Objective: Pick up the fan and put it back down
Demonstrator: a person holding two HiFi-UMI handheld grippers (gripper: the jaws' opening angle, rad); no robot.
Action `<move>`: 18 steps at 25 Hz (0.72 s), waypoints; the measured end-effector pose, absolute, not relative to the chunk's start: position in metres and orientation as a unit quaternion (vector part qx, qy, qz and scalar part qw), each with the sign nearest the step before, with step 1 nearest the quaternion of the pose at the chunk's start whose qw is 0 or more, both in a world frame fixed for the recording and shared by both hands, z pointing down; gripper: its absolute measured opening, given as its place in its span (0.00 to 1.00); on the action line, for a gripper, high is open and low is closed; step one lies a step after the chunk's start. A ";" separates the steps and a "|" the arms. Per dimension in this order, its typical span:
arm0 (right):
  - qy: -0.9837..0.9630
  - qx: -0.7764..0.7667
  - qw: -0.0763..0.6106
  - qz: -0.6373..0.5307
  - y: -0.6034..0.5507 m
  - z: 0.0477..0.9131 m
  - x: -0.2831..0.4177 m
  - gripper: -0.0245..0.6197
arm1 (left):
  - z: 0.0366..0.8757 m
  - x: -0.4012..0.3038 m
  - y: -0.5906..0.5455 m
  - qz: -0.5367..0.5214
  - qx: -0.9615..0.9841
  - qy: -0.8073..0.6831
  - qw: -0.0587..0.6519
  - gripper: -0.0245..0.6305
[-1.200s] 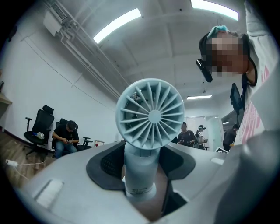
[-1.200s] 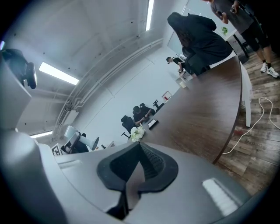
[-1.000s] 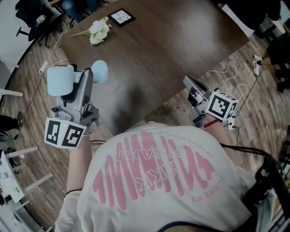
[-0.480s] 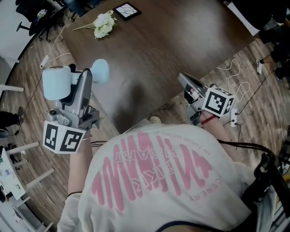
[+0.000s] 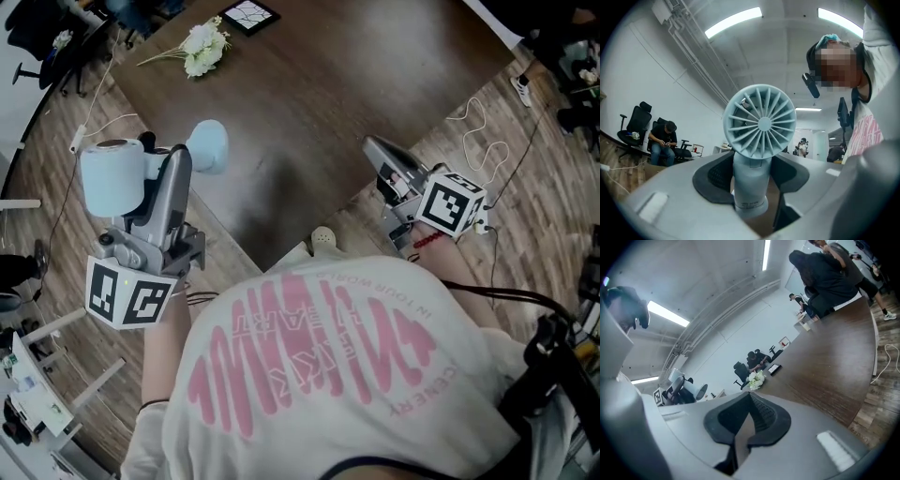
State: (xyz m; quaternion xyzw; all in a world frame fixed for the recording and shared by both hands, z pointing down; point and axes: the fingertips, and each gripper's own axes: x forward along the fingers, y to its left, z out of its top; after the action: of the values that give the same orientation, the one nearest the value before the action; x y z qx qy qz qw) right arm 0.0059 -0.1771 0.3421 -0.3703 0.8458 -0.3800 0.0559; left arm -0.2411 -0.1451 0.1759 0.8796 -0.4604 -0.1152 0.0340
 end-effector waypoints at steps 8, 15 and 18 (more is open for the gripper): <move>0.825 -0.416 0.033 -0.381 -0.173 0.356 0.013 0.05 | 0.186 -0.232 -0.162 -0.099 0.904 -0.416 0.027 0.41; 0.803 -0.452 0.034 -0.387 -0.167 0.356 0.023 0.05 | 0.189 -0.234 -0.180 -0.112 0.913 -0.391 0.033 0.41; 0.798 -0.464 0.033 -0.384 -0.167 0.351 0.027 0.05 | 0.191 -0.232 -0.185 -0.104 0.918 -0.382 0.030 0.41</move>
State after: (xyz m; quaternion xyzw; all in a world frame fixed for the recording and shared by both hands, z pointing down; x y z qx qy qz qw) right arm 0.0270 -0.1667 0.3508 -0.4640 0.7976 -0.3841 0.0333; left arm -0.2319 -0.1847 0.1913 0.9179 -0.3816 -0.1043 0.0301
